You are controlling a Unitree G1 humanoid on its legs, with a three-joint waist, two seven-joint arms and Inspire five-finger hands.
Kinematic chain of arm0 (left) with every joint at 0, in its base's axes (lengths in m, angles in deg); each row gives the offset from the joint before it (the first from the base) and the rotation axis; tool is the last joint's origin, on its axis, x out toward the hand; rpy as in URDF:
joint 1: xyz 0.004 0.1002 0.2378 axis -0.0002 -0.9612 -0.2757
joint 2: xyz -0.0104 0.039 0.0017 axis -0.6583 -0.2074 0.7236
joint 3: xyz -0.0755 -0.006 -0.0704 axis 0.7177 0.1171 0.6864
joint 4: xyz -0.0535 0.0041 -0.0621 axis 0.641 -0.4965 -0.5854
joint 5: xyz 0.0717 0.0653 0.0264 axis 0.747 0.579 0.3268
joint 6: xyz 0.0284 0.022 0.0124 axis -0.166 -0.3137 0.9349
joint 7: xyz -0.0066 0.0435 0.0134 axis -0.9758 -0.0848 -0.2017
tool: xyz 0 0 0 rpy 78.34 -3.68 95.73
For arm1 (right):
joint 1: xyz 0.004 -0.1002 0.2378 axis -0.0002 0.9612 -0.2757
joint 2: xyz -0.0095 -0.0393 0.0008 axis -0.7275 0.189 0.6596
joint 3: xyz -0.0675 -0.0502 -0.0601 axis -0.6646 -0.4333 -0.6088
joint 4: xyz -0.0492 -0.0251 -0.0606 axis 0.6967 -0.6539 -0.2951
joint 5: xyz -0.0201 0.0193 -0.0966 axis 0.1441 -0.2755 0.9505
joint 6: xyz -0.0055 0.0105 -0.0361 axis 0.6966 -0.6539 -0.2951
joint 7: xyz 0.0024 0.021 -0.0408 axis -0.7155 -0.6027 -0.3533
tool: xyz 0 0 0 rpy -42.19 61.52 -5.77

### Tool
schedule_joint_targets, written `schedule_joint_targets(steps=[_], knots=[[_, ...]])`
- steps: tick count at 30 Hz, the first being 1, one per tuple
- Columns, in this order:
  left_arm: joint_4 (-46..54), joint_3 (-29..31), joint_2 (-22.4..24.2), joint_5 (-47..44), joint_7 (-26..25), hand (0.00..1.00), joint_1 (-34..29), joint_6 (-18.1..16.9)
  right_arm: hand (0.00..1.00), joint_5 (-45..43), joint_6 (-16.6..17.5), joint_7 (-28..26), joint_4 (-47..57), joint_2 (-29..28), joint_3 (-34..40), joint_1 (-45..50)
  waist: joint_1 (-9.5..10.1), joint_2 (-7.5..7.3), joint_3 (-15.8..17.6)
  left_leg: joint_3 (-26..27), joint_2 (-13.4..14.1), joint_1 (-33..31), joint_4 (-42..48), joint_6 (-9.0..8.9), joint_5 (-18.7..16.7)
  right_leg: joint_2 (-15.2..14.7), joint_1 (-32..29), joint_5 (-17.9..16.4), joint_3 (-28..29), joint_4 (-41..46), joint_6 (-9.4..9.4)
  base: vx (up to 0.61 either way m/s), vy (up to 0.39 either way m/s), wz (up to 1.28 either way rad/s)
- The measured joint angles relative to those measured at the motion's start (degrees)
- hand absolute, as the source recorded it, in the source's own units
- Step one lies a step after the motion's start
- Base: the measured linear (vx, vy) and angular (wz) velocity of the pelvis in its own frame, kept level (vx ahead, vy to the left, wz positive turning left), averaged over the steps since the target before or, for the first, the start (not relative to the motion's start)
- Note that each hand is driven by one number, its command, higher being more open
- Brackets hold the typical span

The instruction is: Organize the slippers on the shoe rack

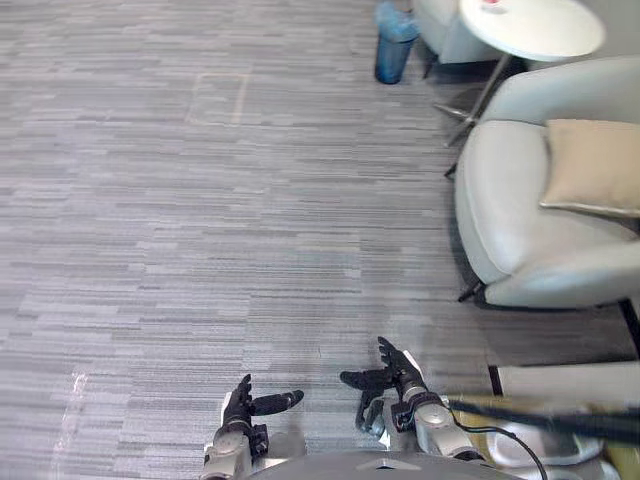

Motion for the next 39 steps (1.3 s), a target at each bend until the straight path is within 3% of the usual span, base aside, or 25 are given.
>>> schedule_joint_targets(steps=[1, 2, 5, 7, 8, 9, 10, 14, 15, 16, 18, 19, 20, 23, 25, 27, 28, 30, 32, 33, 34, 35, 36, 38, 39], knots=[[0.9, 1.6, 0.0, 0.0, -0.1, 1.0, -0.1, -0.3, 1.0, 0.0, 0.0, 0.1, 0.1, 0.4, -1.3, 0.1, 0.67, -0.59, 0.4, 5.5, 2.4, -4.8, 12.4, -1.13, 1.8, 1.6, 5.7, -0.7, -0.2, -4.4, 0.03, 0.39, -0.202, 0.19], [2.3, 2.0, 0.0, 0.0, -0.3, 1.0, 0.1, -0.3, 1.0, 0.0, 0.0, 0.2, 0.1, 0.4, -2.1, -0.4, 1.75, -0.08, 0.5, 11.1, 6.1, -9.0, 22.1, 1.0, 0.3, 3.4, 9.6, -1.3, -0.6, -7.1, -0.13, 0.56, -0.258, 0.16], [5.5, 3.3, -0.4, 0.1, -0.1, 1.0, 1.3, -0.6, 1.0, -0.1, 0.0, 0.5, 0.2, -0.2, -3.7, -3.1, 3.39, -2.21, 2.2, 19.2, 9.3, -17.0, 21.1, 3.63, -3.2, 3.8, 15.6, -1.8, -1.4, -10.4, 0.19, 0.4, -0.083, -0.02], [6.2, 3.3, -1.3, 0.1, -0.4, 1.0, 2.4, -0.9, 1.0, 0.0, 0.1, 0.8, 1.2, -0.4, -3.6, -3.1, 3.67, -3.51, 3.1, 23.8, 8.5, -19.2, 8.7, 5.51, -1.7, 2.7, 18.7, -3.1, -3.8, -10.5, 2.47, 0.54, 0.024, 0.31], [6.4, 2.9, -1.1, 0.1, -0.6, 1.0, 2.2, -0.9, 1.0, 0.0, 0.1, 0.9, 2.2, 0.1, -3.5, -1.9, 3.39, -3.02, 2.8, 26.8, 7.8, -19.8, -2.5, 9.6, 6.4, 3.5, 21.0, -4.8, -5.8, -10.3, 5.08, 0.48, 0.08, 0.56], [6.5, 2.6, -1.0, 0.1, -0.5, 1.0, 2.2, -0.9, 1.0, 0.0, 0.1, 0.9, 2.5, 0.3, -3.4, -1.6, 3.42, -2.74, 2.7, 27.4, 7.4, -20.5, -3.4, 11.31, 7.4, 3.8, 21.7, -5.4, -6.5, -10.2, 5.9, 0.53, 0.086, 0.97], [6.9, 2.5, -2.9, 0.2, -0.5, 1.0, 2.6, -1.1, 1.0, 0.0, -0.1, 1.1, 2.1, -1.7, -2.5, -1.4, 3.79, -7.39, 1.9, 27.6, 4.1, -20.2, -4.3, 12.0, 6.9, 0.7, 21.4, -6.7, -8.4, -8.8, 6.73, 0.45, 0.059, 0.77], [6.3, 1.7, -3.6, 0.2, -1.3, 1.0, 2.3, -0.1, 1.0, 0.1, -0.2, 1.0, 2.2, -2.5, -1.5, -2.5, 4.57, -7.97, 1.8, 25.8, 1.5, -17.8, -4.8, 13.4, 5.5, -1.1, 22.6, -2.6, -8.3, -3.8, 7.53, 0.56, 0.11, 0.73], [6.3, 1.8, -3.7, 0.2, -1.3, 1.0, 1.3, -0.2, 1.0, 0.1, -0.1, 1.0, 2.5, -3.1, -1.6, -2.6, 4.94, -7.42, 1.6, 26.0, 1.2, -14.4, -4.5, 13.26, 2.8, -1.9, 24.0, 0.4, -8.1, 0.5, 9.58, 0.48, 0.141, 0.59], [6.2, 1.8, -3.6, 0.7, -1.3, 1.0, 0.4, -0.1, 1.0, 0.1, 0.3, 0.9, 2.6, -3.2, -1.7, -2.6, 4.8, -6.56, 1.2, 25.6, 1.1, -11.3, -4.9, 13.16, 0.1, -3.8, 23.4, 2.2, -8.1, 8.7, 9.03, 0.48, 0.142, 0.7], [5.9, 1.5, -3.0, 1.3, -1.2, 1.0, 0.0, -0.1, 1.0, 0.3, 0.5, 0.8, 2.6, -3.1, -1.6, -2.4, 4.11, -5.96, 1.2, 23.9, 0.8, -7.5, -6.3, 12.5, -2.1, -7.3, 19.7, 7.7, -7.1, 22.9, 2.58, 0.43, 0.049, 0.68], [4.6, 1.4, -3.1, 1.7, -1.3, 1.0, 0.2, 0.0, 1.0, 0.6, 0.5, 0.3, 2.5, -3.0, -1.7, -2.5, 3.54, -5.07, 1.8, 21.6, 0.8, -3.5, -8.0, 12.48, -3.8, -7.8, 12.1, 0.4, -0.6, 36.7, 0.96, 0.49, -0.005, 0.63], [4.0, 1.4, -3.2, 1.9, -1.3, 1.0, 0.3, 0.1, 1.0, 0.6, 0.5, 0.2, 2.6, -3.0, -1.7, -2.5, 3.24, -4.65, 2.0, 20.9, 1.0, -2.0, -8.9, 12.31, -4.2, -6.7, 10.1, -2.3, 1.1, 38.6, 0.9, 0.48, -0.042, 0.76], [2.8, 0.8, -2.9, 2.3, -1.3, 1.0, 0.0, 0.5, 1.0, 0.6, 0.5, 0.1, 3.6, -2.5, -2.3, -0.7, 0.85, -3.41, 2.7, 17.0, 2.6, 7.9, -15.6, 11.09, -4.9, -2.2, -2.4, -10.2, 2.7, 29.2, 0.83, 0.5, -0.105, 0.66], [2.4, 0.3, -2.6, 2.4, -1.2, 1.0, 0.0, 0.5, 1.0, 0.5, 0.5, 0.1, 3.6, -1.9, -2.8, -0.6, 0.33, -3.54, 2.7, 15.3, 3.2, 10.0, -17.5, 10.18, -5.5, -0.4, -6.8, -7.9, 2.8, 14.6, 3.17, 0.47, -0.152, 0.68], [2.0, -0.5, -2.2, 2.7, -1.1, 1.0, -0.2, 0.5, 1.0, 0.5, 0.4, 0.1, 3.5, -1.7, -2.8, -0.1, -0.41, -4.19, 2.3, 13.1, 3.1, 12.2, -18.9, 8.51, -6.7, 0.5, -7.9, 1.8, 4.0, 5.1, 3.32, 0.6, -0.223, 0.75], [1.6, -0.8, -1.3, 3.1, -0.7, 1.0, -0.3, 0.5, 1.0, 0.5, 0.1, 0.0, 2.9, -1.3, -2.5, 0.0, 0.09, -2.13, 1.5, 9.9, 5.4, 13.1, -19.0, 7.94, -6.5, 2.2, -6.6, 2.0, 3.9, 6.2, 0.08, 0.78, -0.307, 0.5], [1.6, -0.8, -1.1, 3.9, 0.0, 1.0, -0.1, 0.5, 1.0, 0.5, -0.1, 0.2, 2.8, -1.4, -1.6, -0.3, 0.18, -2.18, 1.3, 7.8, 4.9, 13.0, -17.6, 6.79, -4.3, 1.1, -7.3, -1.9, 4.2, 10.9, -1.51, 0.56, -0.237, 0.46], [1.5, -0.8, -0.1, 4.5, 0.1, 1.0, -0.1, 0.3, 1.0, 0.5, -0.3, 0.4, 3.3, -1.0, -1.1, 1.3, -1.26, -1.33, 0.1, 2.8, 4.9, 8.5, -3.7, 1.14, -0.2, 0.4, -1.9, -6.5, 1.5, 10.9, -1.29, 0.61, -0.278, 0.9], [1.9, -0.4, 0.1, 4.5, 0.0, 1.0, 0.0, 0.3, 1.0, 0.5, -0.3, 0.4, 4.1, -1.0, -1.5, 1.9, -1.03, -1.05, 0.1, 3.0, 5.4, 4.6, 6.2, -3.76, 2.3, 1.5, 2.0, -7.3, 0.9, 6.8, -1.04, 0.49, -0.244, 0.55], [2.6, 1.4, 0.6, 4.5, -0.1, 1.0, -0.3, 0.3, 1.0, 0.5, -0.3, 0.4, 4.7, -1.1, -1.6, 2.1, -0.07, -0.08, -0.1, 5.1, 7.7, -1.1, 18.4, -6.23, 3.9, 3.8, 5.8, -7.3, 0.9, 2.8, -1.0, 0.45, -0.188, 0.13], [3.1, 2.2, 0.8, 4.4, -0.1, 1.0, -0.6, 0.4, 1.0, 0.4, -0.4, 0.5, 4.7, -1.8, -1.6, 2.1, 0.43, 0.25, -0.3, 8.4, 10.1, -4.7, 25.3, -4.69, 1.9, 5.2, 8.5, -7.3, 1.0, 0.2, -1.05, 0.59, -0.205, -0.07], [4.8, 3.8, 0.1, 4.4, -0.2, 1.0, -0.2, 0.4, 1.0, 0.1, -0.6, 0.7, 4.5, -3.4, -1.5, 1.9, 1.65, -1.5, 0.0, 15.9, 12.3, -10.0, 28.6, 0.53, -2.6, 5.7, 14.2, -7.3, 1.4, -4.0, -0.97, 0.5, -0.129, -0.11], [5.7, 3.9, -0.2, 4.4, -0.4, 1.0, -0.2, 0.2, 1.0, 0.1, -0.6, 0.7, 4.2, -3.7, -1.6, 1.4, 2.41, -2.46, 0.0, 18.8, 12.1, -12.1, 26.3, 2.35, -4.2, 5.2, 15.5, -7.2, 2.3, -4.8, -0.92, 0.42, -0.007, -0.21], [6.8, 3.8, -0.5, 4.4, -0.4, 1.0, 0.2, -0.1, 1.0, 0.1, -0.7, 0.9, 3.4, -4.1, -1.5, -0.6, 2.99, -3.47, 0.6, 20.6, 10.3, -16.0, 16.5, 3.84, -5.7, 4.0, 17.6, -7.2, 3.1, -5.9, -0.85, 0.43, 0.103, -0.32]])
